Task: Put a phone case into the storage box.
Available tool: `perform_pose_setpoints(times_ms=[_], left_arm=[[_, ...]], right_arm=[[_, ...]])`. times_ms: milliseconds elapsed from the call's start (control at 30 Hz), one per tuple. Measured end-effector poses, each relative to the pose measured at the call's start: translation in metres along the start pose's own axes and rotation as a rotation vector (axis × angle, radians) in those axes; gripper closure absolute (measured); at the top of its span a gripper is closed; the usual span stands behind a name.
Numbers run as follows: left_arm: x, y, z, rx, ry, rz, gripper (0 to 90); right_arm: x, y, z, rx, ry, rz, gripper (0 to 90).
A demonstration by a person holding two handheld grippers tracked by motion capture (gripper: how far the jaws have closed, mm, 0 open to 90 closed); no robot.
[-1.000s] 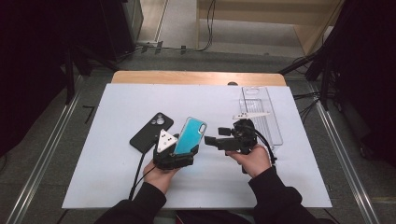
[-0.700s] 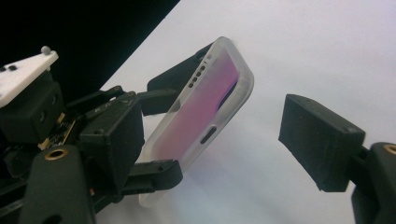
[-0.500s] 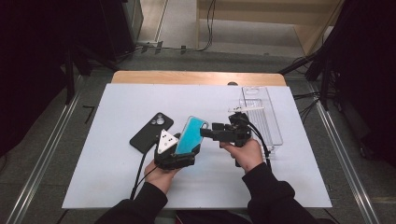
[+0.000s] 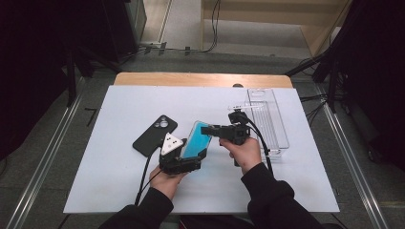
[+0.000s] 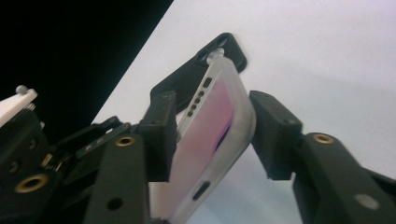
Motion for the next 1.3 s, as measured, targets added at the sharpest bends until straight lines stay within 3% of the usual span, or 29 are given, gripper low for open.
perform_pose_setpoints(times_ms=[33, 67, 133, 367, 667, 800, 933, 1000, 1067, 1100, 1167, 1200, 1233, 1300], left_arm=[[0.0, 0.0, 0.0, -0.001, 0.002, -0.002, 17.1], [0.0, 0.0, 0.0, -0.001, 0.002, -0.002, 17.1], [0.001, 0.001, 0.0, 0.003, 0.006, -0.01, 17.1], [0.001, 0.001, -0.002, -0.02, 0.018, -0.022, 17.1], [0.003, 0.004, -0.004, -0.02, 0.0, -0.022, 16.6], [0.003, 0.004, -0.005, -0.028, 0.005, -0.021, 16.3], [0.006, 0.007, -0.004, -0.007, -0.037, -0.031, 16.4], [0.006, 0.008, -0.002, 0.006, -0.044, -0.006, 16.3], [0.006, 0.009, -0.002, 0.004, -0.043, 0.006, 16.3], [0.007, 0.011, -0.001, -0.009, -0.038, 0.034, 16.3], [0.008, 0.012, -0.001, -0.008, -0.053, 0.043, 16.4], [0.009, 0.012, -0.001, -0.016, -0.095, 0.074, 16.6], [0.009, 0.012, -0.001, -0.016, -0.095, 0.074, 16.7], [0.01, 0.014, 0.0, -0.025, -0.121, 0.122, 16.8]], right_arm=[[0.0, 0.0, -0.001, -0.01, -0.001, -0.003, 60.0], [0.0, 0.0, -0.001, -0.01, -0.001, -0.003, 60.0], [0.0, 0.002, -0.003, -0.03, 0.0, -0.014, 72.0], [0.002, 0.003, -0.003, -0.072, 0.02, -0.027, 74.9], [0.007, 0.006, 0.001, -0.1, 0.053, -0.033, 76.2], [0.008, 0.007, 0.009, -0.07, 0.046, -0.031, 77.2], [0.012, 0.009, 0.01, -0.065, 0.043, -0.035, 77.4], [0.013, 0.009, 0.009, -0.052, 0.028, -0.037, 77.4], [0.016, 0.01, 0.008, -0.039, 0.023, -0.04, 77.3], [0.017, 0.01, 0.009, -0.034, 0.011, -0.041, 77.3], [0.019, 0.01, 0.009, 0.002, -0.017, -0.038, 77.3], [0.019, 0.01, 0.01, 0.024, -0.035, -0.035, 77.3], [0.019, 0.01, 0.01, 0.024, -0.035, -0.035, 77.3], [0.021, 0.01, 0.012, 0.088, -0.075, -0.028, 77.3]])
Point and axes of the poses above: each handheld gripper's, and its own axes: x roughly backward along the jaws, y roughly out of its top, z roughly to its left, the point moved 5 cm from there along -x, roughly forward along the jaws, and after that the axes turned 7 degrees about y, right-handed, at the moved point
